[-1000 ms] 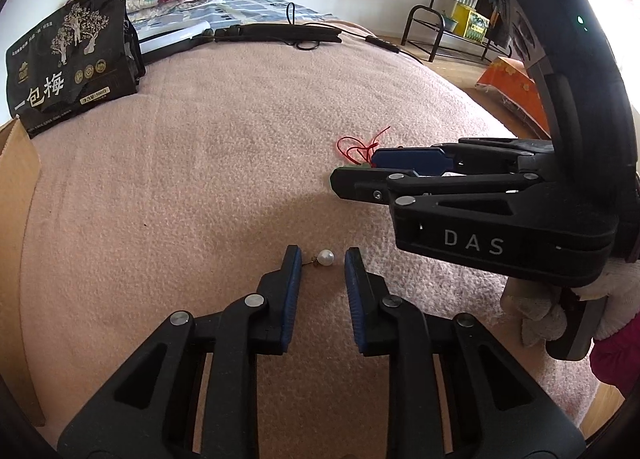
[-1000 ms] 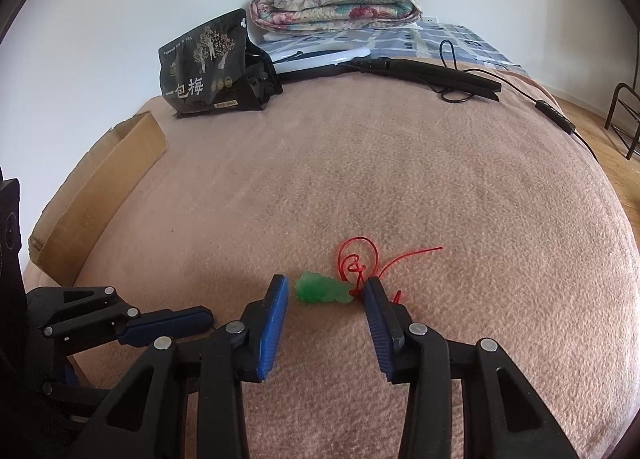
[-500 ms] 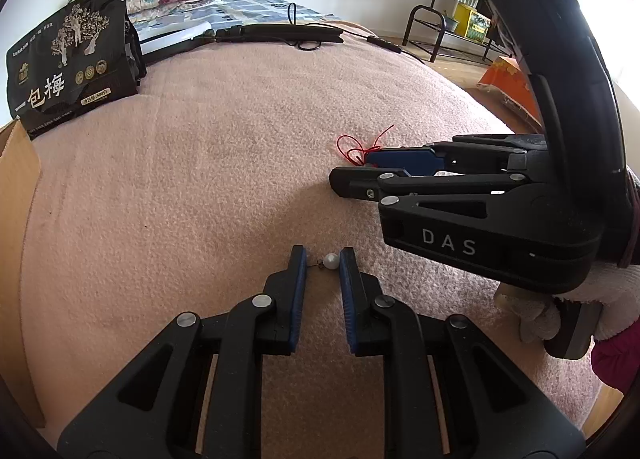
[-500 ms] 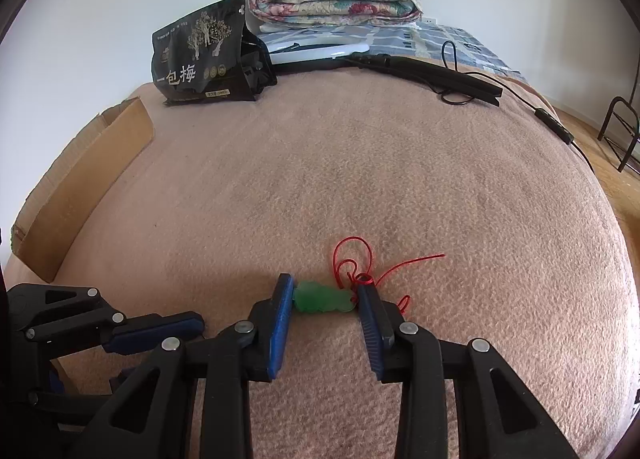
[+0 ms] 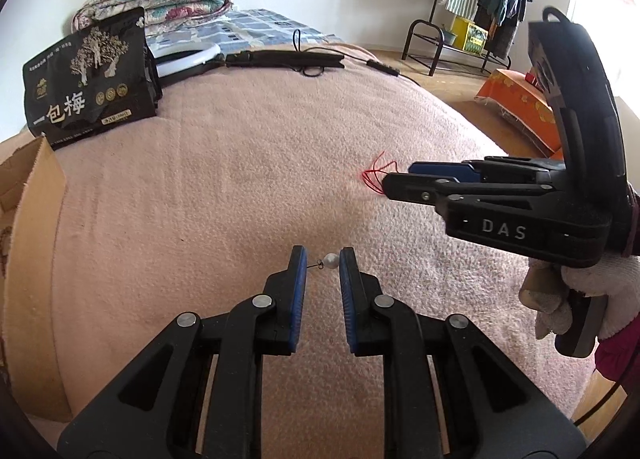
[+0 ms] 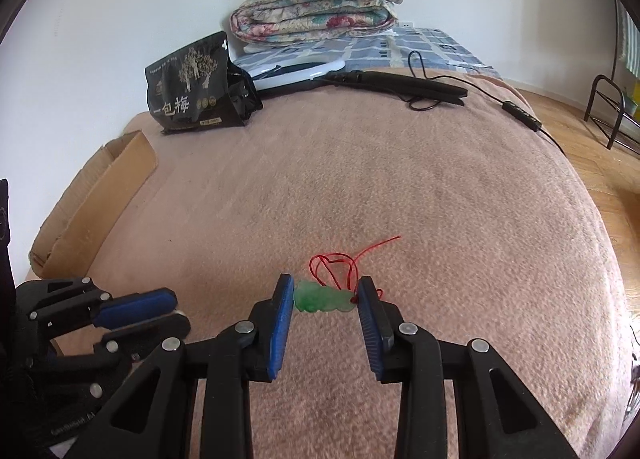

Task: Organize jewelry
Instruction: 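Carry the pearl with the left gripper over the box while the right carries the pendant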

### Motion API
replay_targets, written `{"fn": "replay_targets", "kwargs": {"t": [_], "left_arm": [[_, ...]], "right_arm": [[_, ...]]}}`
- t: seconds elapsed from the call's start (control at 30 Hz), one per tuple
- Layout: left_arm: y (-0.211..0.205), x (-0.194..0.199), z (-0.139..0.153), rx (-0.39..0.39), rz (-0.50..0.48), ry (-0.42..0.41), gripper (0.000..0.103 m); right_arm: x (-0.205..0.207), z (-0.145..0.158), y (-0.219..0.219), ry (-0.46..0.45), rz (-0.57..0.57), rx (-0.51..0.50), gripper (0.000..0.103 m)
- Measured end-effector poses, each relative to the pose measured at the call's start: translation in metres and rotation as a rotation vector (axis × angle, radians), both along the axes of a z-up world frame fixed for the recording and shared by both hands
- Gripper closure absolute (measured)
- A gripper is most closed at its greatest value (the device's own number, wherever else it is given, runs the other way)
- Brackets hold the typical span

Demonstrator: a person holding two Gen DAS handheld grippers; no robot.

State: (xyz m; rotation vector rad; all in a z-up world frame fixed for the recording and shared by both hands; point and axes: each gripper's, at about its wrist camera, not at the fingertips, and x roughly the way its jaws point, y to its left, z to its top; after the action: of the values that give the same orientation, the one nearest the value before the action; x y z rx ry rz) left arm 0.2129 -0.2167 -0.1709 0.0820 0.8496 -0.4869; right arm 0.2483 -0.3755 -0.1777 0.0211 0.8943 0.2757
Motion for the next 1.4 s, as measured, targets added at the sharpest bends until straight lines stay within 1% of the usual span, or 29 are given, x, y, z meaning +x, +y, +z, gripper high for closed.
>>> {"fn": "replay_targets", "kwargs": {"t": [0.27,0.37,0.53,0.67,0.87,1.07,1.17,1.4], "left_arm": [[0.022,-0.015,0.034,-0.016,0.016,-0.06,0.088],[0.033,-0.021,0.047,-0.022,0.028,-0.084,0.088],[0.055,-0.033,0.07,-0.033,0.052,-0.126,0.088],[0.077,-0.042,0.087,-0.036,0.08,-0.154,0.088],[0.112,-0.055,0.108,-0.056,0.128,-0.189,0.088],[0.149,-0.062,0.121,-0.068,0.186,-0.209,0.088],[0.168,-0.064,0.125,-0.069,0.218,-0.219,0.088],[0.208,-0.068,0.13,-0.054,0.283,-0.236,0.088]], "right_arm": [[-0.018,0.037,0.002,-0.038,-0.008,-0.019,0.07],[-0.024,0.053,0.004,-0.053,-0.014,-0.012,0.07],[-0.035,0.081,0.01,-0.081,-0.02,-0.003,0.07],[-0.043,0.103,0.023,-0.102,-0.009,-0.015,0.07],[-0.055,0.133,0.052,-0.138,0.032,-0.037,0.07],[-0.058,0.153,0.087,-0.159,0.076,-0.03,0.07],[-0.057,0.16,0.107,-0.166,0.105,-0.023,0.07],[-0.05,0.164,0.152,-0.173,0.172,-0.015,0.07]]}}
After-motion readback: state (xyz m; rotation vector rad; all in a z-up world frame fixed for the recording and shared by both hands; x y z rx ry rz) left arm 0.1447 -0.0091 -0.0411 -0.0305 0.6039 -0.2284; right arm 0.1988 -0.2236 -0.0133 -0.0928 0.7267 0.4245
